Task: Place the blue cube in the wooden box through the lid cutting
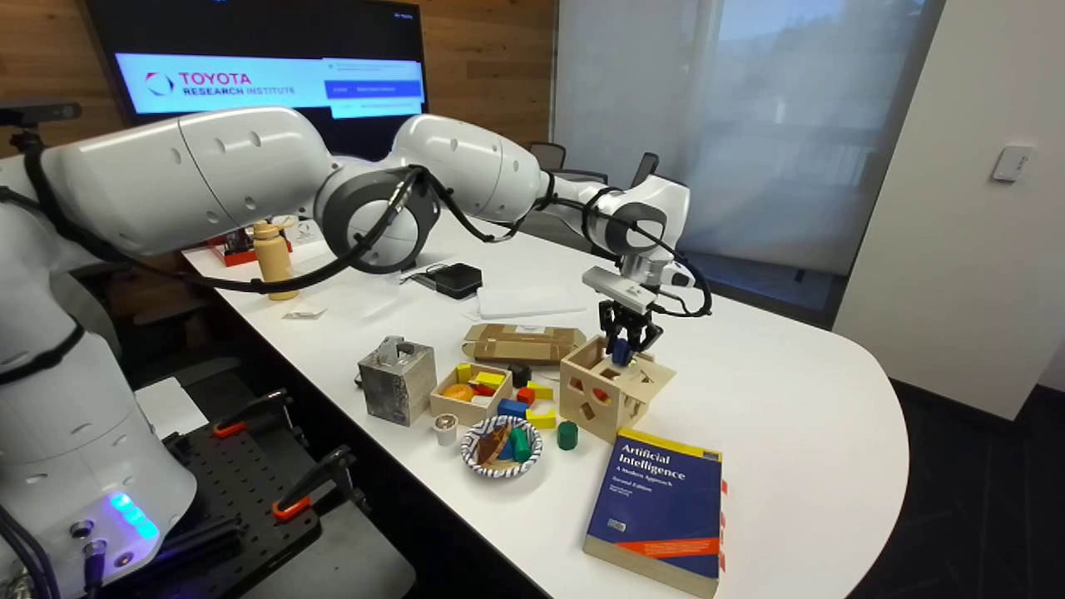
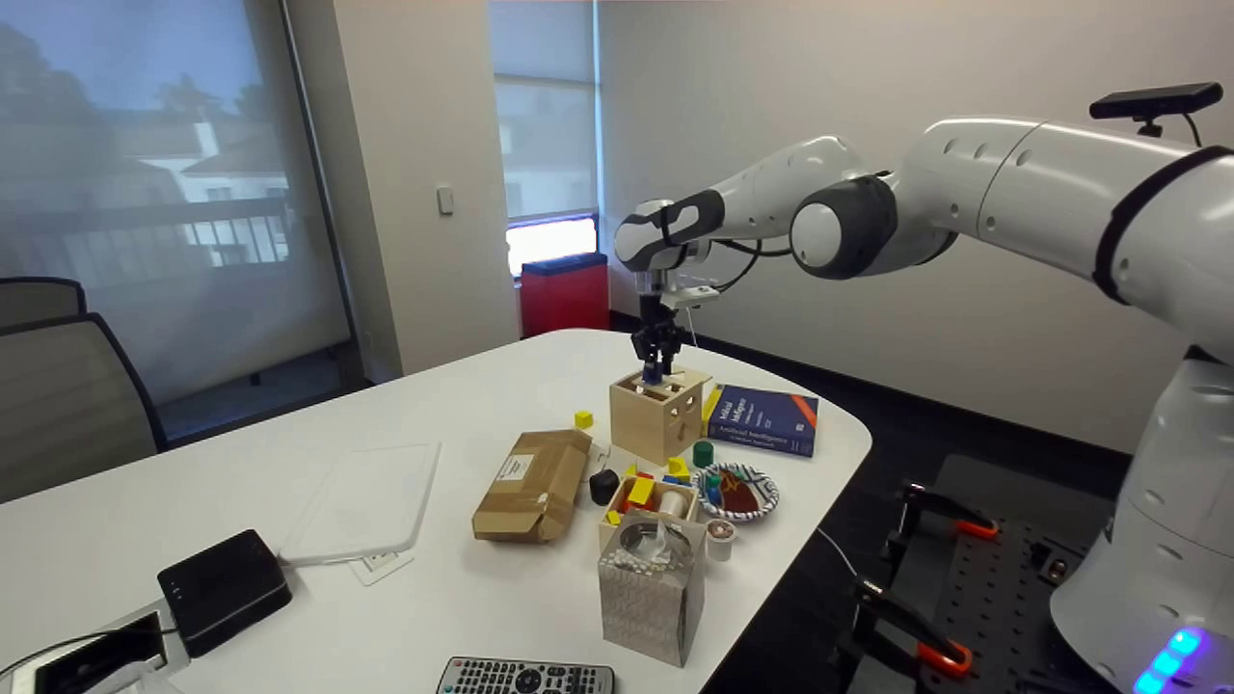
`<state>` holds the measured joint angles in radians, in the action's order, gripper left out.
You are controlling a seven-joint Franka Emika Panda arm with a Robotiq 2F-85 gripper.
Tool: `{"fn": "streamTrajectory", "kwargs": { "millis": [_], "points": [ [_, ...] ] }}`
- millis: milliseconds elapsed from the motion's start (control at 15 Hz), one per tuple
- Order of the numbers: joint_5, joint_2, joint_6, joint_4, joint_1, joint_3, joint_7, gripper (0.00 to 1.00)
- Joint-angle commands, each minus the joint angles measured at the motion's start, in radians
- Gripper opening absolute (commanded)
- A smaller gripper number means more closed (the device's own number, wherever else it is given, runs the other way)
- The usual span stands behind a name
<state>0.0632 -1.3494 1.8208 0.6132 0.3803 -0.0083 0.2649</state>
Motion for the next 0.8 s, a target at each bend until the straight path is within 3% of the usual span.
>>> {"fn": "streamTrajectory", "kwargs": {
  "millis": [0,733],
  "points": [
    [0.016,-0.035,-0.032,-0.063,0.011,0.007,-0.024,0.15],
    [0.009,-0.049,-0.06,-0.079,-0.001,0.0,-0.088,0.15]
  ]
}}
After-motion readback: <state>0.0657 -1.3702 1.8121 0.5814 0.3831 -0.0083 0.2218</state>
